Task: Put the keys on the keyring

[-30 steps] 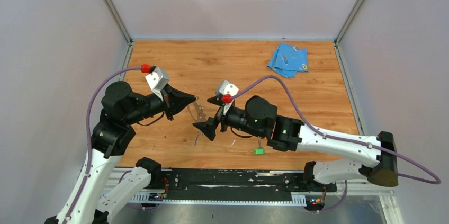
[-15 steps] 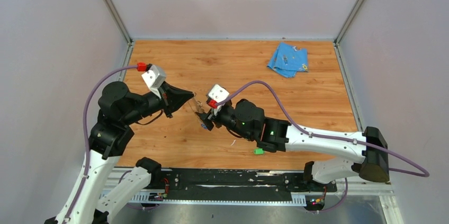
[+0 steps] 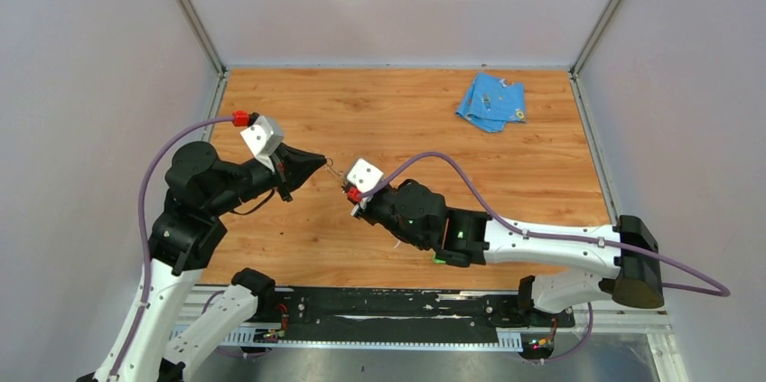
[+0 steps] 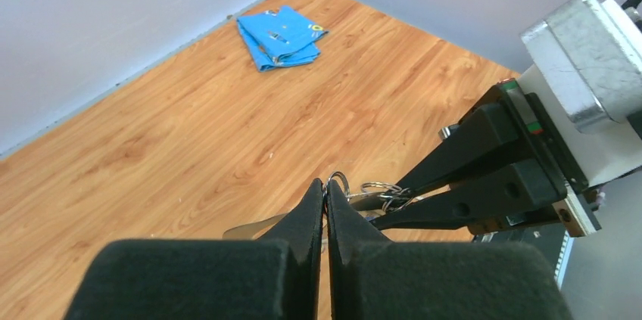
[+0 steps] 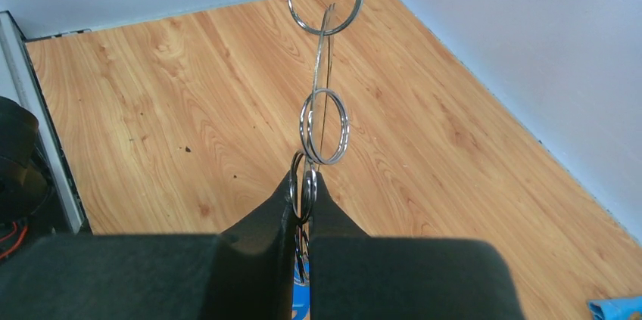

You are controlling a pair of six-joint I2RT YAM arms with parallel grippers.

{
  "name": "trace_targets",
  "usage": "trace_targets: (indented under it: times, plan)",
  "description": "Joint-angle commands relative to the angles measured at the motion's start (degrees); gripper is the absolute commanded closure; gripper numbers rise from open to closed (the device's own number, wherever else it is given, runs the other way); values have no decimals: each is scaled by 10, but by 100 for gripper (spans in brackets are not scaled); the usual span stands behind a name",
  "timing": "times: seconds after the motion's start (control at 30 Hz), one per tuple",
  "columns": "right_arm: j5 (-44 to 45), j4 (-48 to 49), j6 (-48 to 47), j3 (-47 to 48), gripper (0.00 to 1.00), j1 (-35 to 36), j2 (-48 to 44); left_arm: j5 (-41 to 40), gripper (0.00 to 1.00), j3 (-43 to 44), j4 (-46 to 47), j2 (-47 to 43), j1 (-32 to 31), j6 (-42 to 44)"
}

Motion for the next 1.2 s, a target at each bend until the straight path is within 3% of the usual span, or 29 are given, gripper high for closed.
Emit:
trace_targets:
  times: [0.0,0.37,0.53,0.9,1.17]
  plan:
    - [40,-26,-28,35,100,19,-1,-12,100,-6,-13,1,-4,27]
    - [110,-107,-73,111,100,41,36,44,100,-8,-46,18,-5,40]
    - [165,-155,-74,151,100,47,65,70,100,-6,-72,13,-11,100]
    - [184,-152,-73,155,100,60,65,-16,100,-3,-109,1,-33,176]
    - [210,-128,-77,131,100,68,53,-81,100,8,-108,-1,-33,120]
